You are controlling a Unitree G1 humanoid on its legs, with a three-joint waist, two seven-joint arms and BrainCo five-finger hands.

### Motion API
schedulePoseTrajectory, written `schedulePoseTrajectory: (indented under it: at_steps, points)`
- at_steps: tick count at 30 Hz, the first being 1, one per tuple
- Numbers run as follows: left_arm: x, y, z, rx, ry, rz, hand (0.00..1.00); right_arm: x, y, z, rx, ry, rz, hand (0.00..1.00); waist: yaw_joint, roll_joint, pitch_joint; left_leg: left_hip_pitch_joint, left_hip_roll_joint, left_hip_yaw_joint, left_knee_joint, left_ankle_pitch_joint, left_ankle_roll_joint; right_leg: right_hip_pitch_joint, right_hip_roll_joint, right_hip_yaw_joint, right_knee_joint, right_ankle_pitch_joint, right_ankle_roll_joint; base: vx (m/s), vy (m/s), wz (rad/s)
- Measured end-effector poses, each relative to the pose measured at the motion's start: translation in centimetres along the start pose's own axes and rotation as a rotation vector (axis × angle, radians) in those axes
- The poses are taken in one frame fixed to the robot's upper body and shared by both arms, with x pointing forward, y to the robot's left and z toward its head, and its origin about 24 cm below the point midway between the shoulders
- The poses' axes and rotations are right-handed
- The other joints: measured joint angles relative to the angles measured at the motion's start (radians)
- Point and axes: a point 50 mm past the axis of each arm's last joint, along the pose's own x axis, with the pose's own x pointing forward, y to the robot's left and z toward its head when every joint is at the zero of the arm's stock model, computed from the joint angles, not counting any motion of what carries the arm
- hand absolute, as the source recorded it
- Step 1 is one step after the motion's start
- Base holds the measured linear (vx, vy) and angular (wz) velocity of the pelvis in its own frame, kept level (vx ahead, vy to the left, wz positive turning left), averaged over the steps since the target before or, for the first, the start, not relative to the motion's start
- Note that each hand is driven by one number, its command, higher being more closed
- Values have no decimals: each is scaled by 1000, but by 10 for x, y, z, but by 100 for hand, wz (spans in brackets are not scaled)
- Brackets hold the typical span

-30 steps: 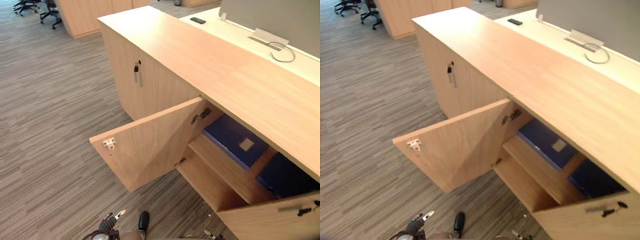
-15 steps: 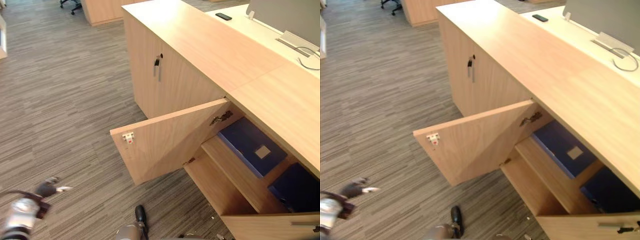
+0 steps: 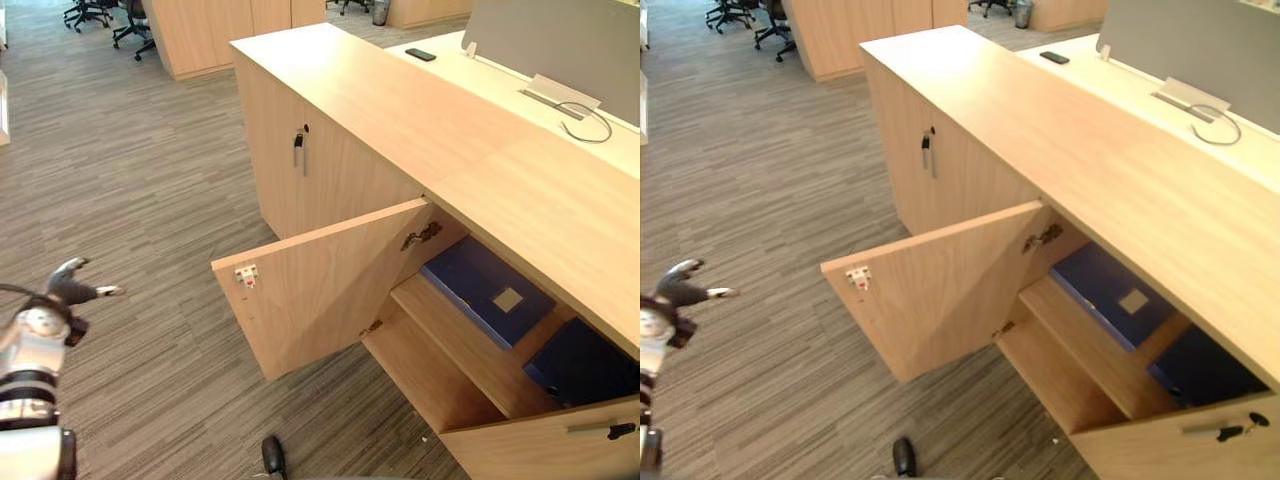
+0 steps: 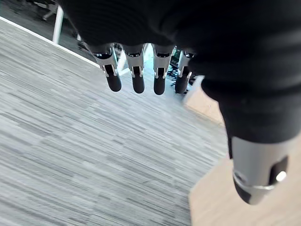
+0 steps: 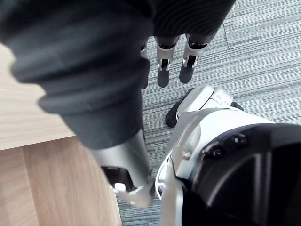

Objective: Walk over to the cabinet, pick up the folder, carry it to the office cabinet, place the folder inside the office cabinet, then close the office cabinet door

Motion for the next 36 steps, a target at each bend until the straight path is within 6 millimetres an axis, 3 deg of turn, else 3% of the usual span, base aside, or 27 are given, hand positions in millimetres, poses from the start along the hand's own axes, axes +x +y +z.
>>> schedulePoseTrajectory:
  at_steps: [2, 8, 11, 13, 14, 20, 27, 31, 33, 36]
  points:
    - [-2, -23, 15, -13, -70, -21, 0, 0, 0, 1, -13, -1, 1, 0, 0, 3, 2, 1, 6, 4, 0, -3, 2, -3, 4, 9, 0, 0, -1, -71, -14, -12]
    - [-8, -81, 31, 20, -119, -149, 0, 0, 0, 8, -91, -27, 13, 0, -7, -1, 27, -1, 36, 22, 0, 6, -10, -17, 24, 21, -5, -11, -30, -80, -43, -12]
    - [-19, -125, 40, 111, -168, -266, 0, 0, 3, 12, -166, -37, 24, 0, -15, -5, 36, -1, 40, 28, 0, 11, -16, -17, 27, 27, -15, -10, -28, 3, -34, -6]
    - [-25, -148, 39, 177, -172, -334, 0, 0, 7, 10, -199, -36, 36, 0, -22, -8, 38, -1, 39, 39, 0, 10, -18, -17, 26, 34, -22, -2, -16, 54, -15, -12]
    - [-26, -156, 29, 217, -129, -359, 0, 0, 8, 11, -209, -42, 36, 0, -25, -8, 38, -1, 37, 46, 0, 7, -20, -16, 25, 40, -26, 2, -8, 76, -12, -14]
    - [-23, -174, 23, 409, -102, -437, 0, 1, 20, 18, -299, -80, 72, 0, -34, -11, 53, 5, 46, 54, 1, 4, -22, -17, 31, 47, -18, 24, 20, 63, -11, -2]
    - [-11, -159, 31, 460, -98, -371, 0, 1, 25, 22, -379, -102, 93, 0, -45, -17, 69, 7, 57, 73, 0, -6, -33, -35, 36, 74, -11, 40, 19, -47, -3, -13]
    - [-12, -158, 50, 520, -201, -331, 0, 1, 25, 22, -399, -109, 86, 0, -36, -17, 71, -30, 56, 69, 0, -1, -33, -80, 33, 77, 10, 45, 15, -99, 16, 5]
    - [-22, -163, 61, 564, -307, -335, 0, 1, 25, 23, -399, -113, 83, 0, -25, -18, 72, -45, 52, 63, 0, 2, -28, -92, 29, 76, 16, 49, 14, -65, 25, 16]
    - [-62, -196, 82, 577, -531, -438, 0, 0, 24, 24, -390, -119, 74, 0, -15, -18, 71, -62, 35, 46, 0, 2, -21, -92, 20, 70, 17, 54, 17, -51, 51, 35]
